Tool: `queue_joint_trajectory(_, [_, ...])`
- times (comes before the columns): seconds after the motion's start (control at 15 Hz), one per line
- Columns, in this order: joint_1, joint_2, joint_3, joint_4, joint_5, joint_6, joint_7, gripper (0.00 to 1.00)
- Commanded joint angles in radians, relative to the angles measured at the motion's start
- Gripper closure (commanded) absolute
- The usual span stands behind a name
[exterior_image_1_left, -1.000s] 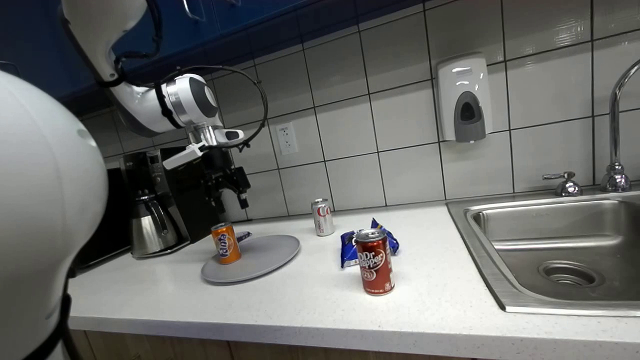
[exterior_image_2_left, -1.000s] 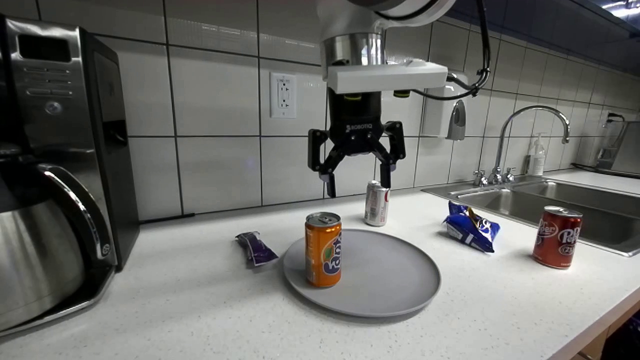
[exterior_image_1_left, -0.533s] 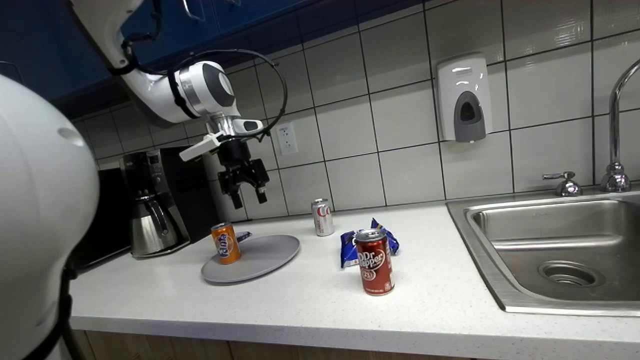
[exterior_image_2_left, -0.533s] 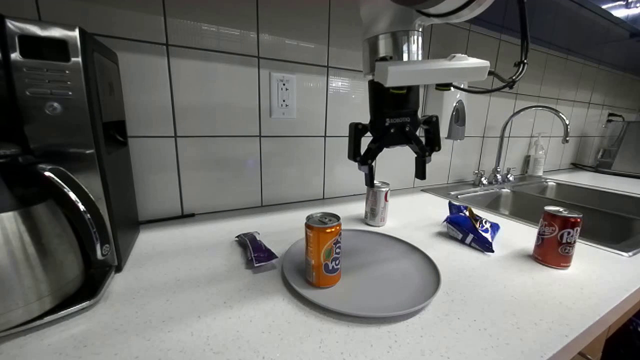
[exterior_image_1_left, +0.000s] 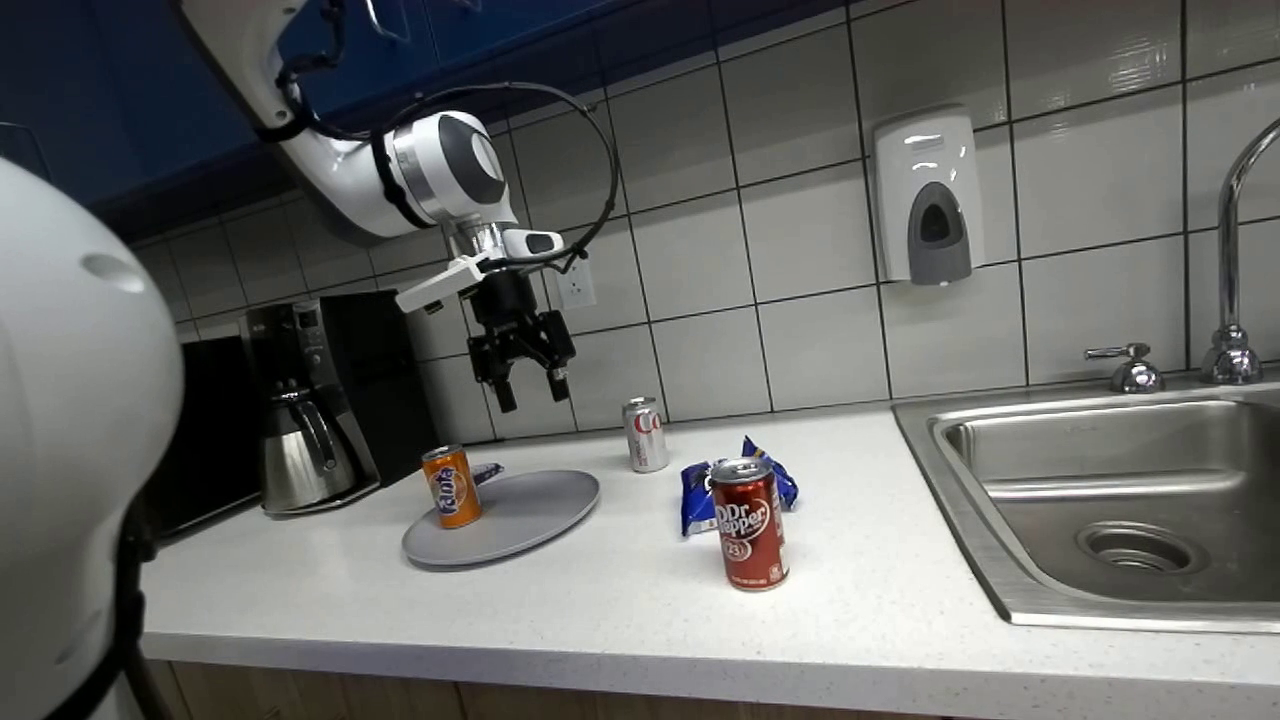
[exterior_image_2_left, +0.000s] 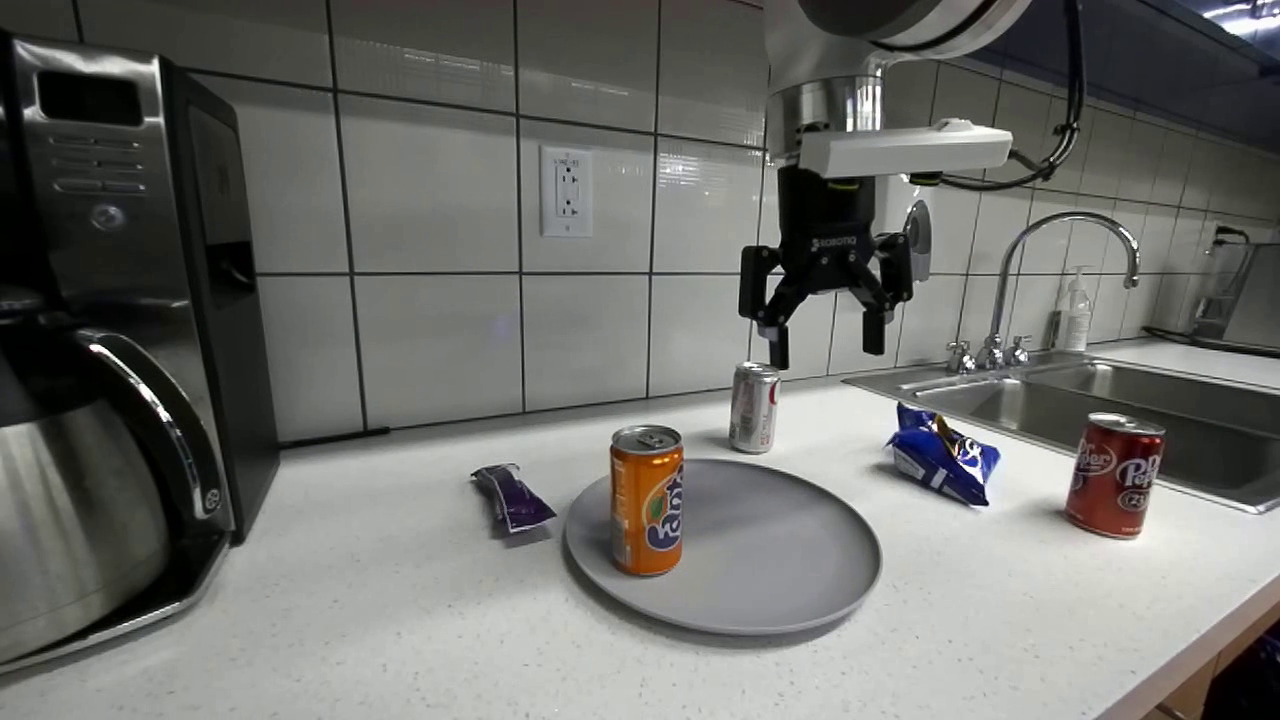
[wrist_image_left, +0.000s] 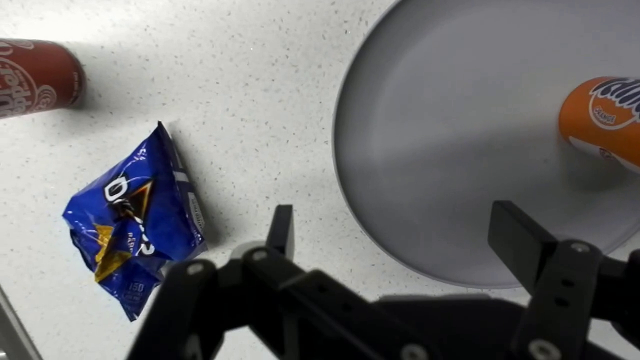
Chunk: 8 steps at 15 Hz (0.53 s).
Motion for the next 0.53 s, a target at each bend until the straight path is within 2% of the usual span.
queue_joint_trajectory(0.0, [-0.010, 0.000, 0.011, 0.002, 0.000, -0.003, 0.000, 0.00])
queue_joint_trajectory(0.47, [-0.015, 0.047, -0.001, 0.013, -0.010, 0.048, 0.004, 0.00])
